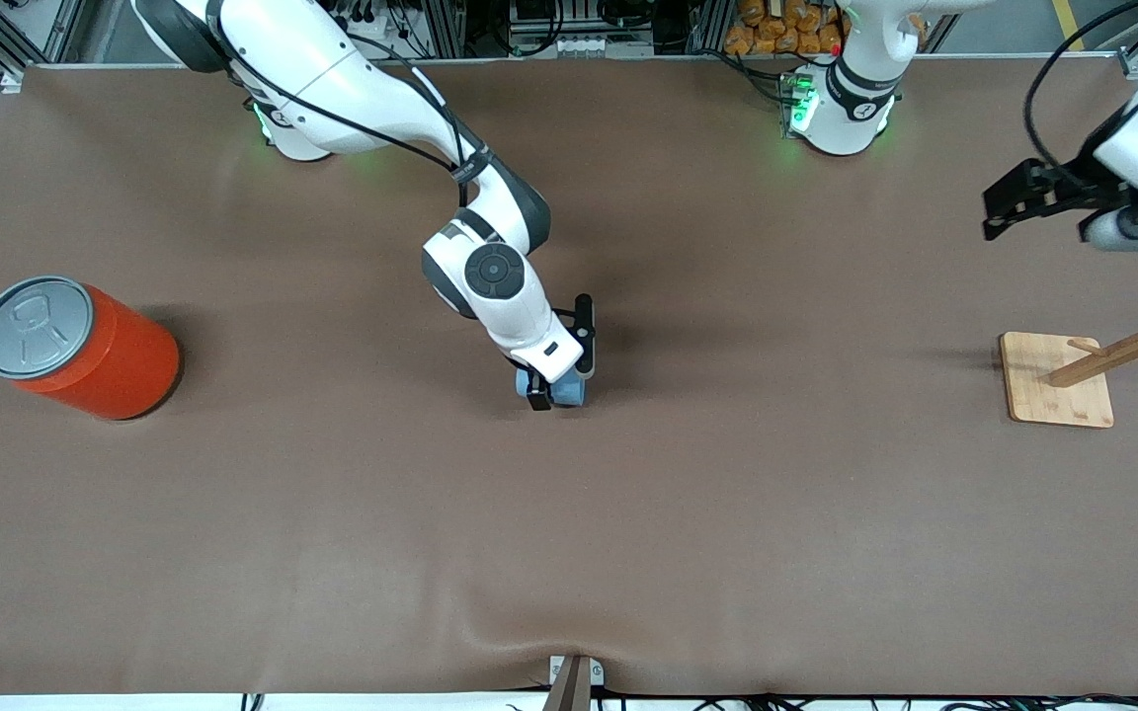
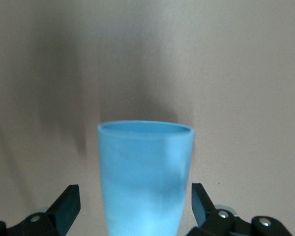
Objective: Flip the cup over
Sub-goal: 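Set the cup down and open the right gripper while the left gripper approaches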
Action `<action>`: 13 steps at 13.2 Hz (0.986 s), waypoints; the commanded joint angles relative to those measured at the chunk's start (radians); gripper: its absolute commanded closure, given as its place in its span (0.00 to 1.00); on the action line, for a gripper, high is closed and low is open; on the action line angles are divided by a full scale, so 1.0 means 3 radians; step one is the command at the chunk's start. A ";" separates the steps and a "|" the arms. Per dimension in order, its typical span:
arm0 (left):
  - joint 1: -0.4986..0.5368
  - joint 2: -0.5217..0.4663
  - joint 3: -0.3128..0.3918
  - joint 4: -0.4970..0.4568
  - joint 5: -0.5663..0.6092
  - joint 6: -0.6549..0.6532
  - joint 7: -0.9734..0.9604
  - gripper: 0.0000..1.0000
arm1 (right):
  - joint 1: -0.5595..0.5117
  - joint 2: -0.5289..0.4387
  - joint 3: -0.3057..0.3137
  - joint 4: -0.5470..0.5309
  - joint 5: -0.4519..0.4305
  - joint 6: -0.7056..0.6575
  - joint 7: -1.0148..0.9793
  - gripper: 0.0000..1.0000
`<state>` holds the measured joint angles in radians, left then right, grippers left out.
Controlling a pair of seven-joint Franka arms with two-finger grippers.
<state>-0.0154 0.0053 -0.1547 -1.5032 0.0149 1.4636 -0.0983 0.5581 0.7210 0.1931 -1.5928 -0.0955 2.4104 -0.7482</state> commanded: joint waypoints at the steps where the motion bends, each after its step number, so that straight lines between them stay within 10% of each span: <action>1: -0.0046 0.0166 -0.0225 0.0046 -0.0054 -0.0052 -0.0050 0.00 | 0.0001 -0.0286 0.0042 0.0001 -0.0009 -0.0374 0.0478 0.00; 13: -0.0541 0.1602 -0.0471 -0.0108 -0.1373 0.1373 -0.0629 0.00 | -0.0591 -0.1037 -0.0168 0.0099 -0.0065 -0.1433 0.1195 0.00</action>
<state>-0.1698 0.4147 -0.2953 -1.5578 -0.3160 1.8276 -0.2798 0.4277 0.4832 0.1349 -1.5342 -0.0982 2.0192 -0.4322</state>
